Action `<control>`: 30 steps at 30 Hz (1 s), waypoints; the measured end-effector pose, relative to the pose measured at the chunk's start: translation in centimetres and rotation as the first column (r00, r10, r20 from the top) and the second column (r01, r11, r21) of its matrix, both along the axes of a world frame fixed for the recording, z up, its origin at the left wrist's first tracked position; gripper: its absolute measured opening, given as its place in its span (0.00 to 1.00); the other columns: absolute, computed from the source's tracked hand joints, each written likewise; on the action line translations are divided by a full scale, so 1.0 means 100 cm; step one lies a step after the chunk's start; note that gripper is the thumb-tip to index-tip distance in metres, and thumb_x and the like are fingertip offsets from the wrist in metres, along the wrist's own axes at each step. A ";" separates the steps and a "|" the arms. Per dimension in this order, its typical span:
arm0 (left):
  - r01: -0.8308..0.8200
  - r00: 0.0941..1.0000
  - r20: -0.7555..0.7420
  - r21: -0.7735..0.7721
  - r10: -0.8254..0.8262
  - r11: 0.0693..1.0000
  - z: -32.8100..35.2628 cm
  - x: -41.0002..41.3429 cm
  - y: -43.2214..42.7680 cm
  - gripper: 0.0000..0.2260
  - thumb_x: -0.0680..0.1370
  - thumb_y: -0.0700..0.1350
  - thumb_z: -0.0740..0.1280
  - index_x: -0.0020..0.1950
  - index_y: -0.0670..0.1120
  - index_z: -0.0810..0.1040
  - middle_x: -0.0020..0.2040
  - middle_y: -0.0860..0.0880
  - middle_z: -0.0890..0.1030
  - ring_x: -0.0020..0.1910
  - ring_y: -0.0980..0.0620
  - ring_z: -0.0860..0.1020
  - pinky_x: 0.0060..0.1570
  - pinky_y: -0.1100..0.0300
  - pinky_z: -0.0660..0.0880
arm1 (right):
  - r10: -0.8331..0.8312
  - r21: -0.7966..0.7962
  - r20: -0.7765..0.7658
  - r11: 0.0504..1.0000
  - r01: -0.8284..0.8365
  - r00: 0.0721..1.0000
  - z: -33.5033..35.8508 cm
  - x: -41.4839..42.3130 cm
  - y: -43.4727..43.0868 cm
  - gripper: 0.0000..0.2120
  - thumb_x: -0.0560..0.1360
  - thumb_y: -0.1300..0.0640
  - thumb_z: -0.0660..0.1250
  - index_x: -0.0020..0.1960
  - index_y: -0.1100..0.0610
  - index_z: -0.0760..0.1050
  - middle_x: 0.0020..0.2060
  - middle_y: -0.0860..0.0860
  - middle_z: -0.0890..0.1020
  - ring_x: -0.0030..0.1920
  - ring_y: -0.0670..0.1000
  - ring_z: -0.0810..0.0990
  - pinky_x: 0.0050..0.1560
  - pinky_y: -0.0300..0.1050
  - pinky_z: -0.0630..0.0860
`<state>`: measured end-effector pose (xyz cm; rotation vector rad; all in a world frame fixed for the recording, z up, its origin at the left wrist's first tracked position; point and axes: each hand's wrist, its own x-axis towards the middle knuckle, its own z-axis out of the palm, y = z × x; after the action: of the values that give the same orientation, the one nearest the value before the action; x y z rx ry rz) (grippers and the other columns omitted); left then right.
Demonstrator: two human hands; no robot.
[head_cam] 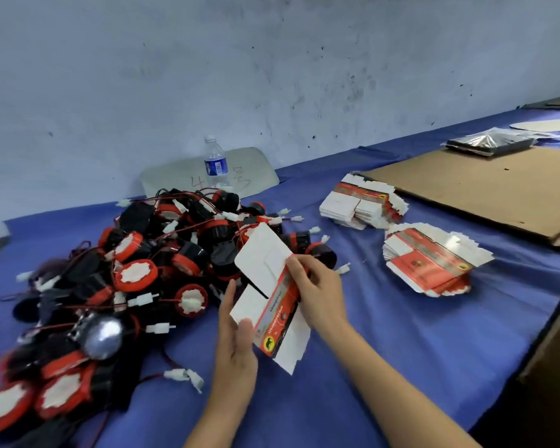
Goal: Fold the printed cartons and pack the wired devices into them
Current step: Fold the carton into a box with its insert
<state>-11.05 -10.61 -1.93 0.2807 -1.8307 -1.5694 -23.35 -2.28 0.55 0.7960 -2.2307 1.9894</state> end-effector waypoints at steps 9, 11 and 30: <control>-0.070 0.997 -0.026 0.192 0.076 0.979 0.004 0.002 -0.009 0.52 0.57 0.81 0.61 0.71 0.47 0.66 0.61 0.49 0.77 0.53 0.64 0.79 0.45 0.73 0.74 | 0.238 -0.238 0.126 0.950 -0.204 0.963 -0.006 0.011 0.011 0.14 0.76 0.46 0.59 0.53 0.49 0.81 0.47 0.46 0.85 0.51 0.47 0.82 0.52 0.42 0.77; -0.086 0.995 -0.025 0.220 0.093 0.972 0.004 0.002 -0.009 0.47 0.59 0.80 0.62 0.68 0.51 0.67 0.59 0.48 0.79 0.52 0.61 0.81 0.43 0.71 0.76 | 0.269 -0.249 0.128 0.941 -0.231 0.955 -0.004 0.011 0.013 0.15 0.76 0.46 0.58 0.53 0.49 0.81 0.46 0.45 0.85 0.49 0.45 0.82 0.48 0.38 0.76; -0.134 0.991 0.022 0.140 0.133 0.981 0.006 0.006 -0.011 0.16 0.76 0.53 0.56 0.59 0.48 0.72 0.45 0.54 0.83 0.45 0.57 0.82 0.39 0.67 0.77 | 0.370 -0.252 0.136 0.910 -0.329 0.919 -0.008 0.010 0.011 0.21 0.68 0.41 0.70 0.57 0.51 0.77 0.48 0.47 0.84 0.48 0.47 0.83 0.44 0.38 0.79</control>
<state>-10.41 -11.74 -1.35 0.4701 -1.6763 -1.6081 -22.38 -1.19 -0.29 1.0929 -2.0056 2.5172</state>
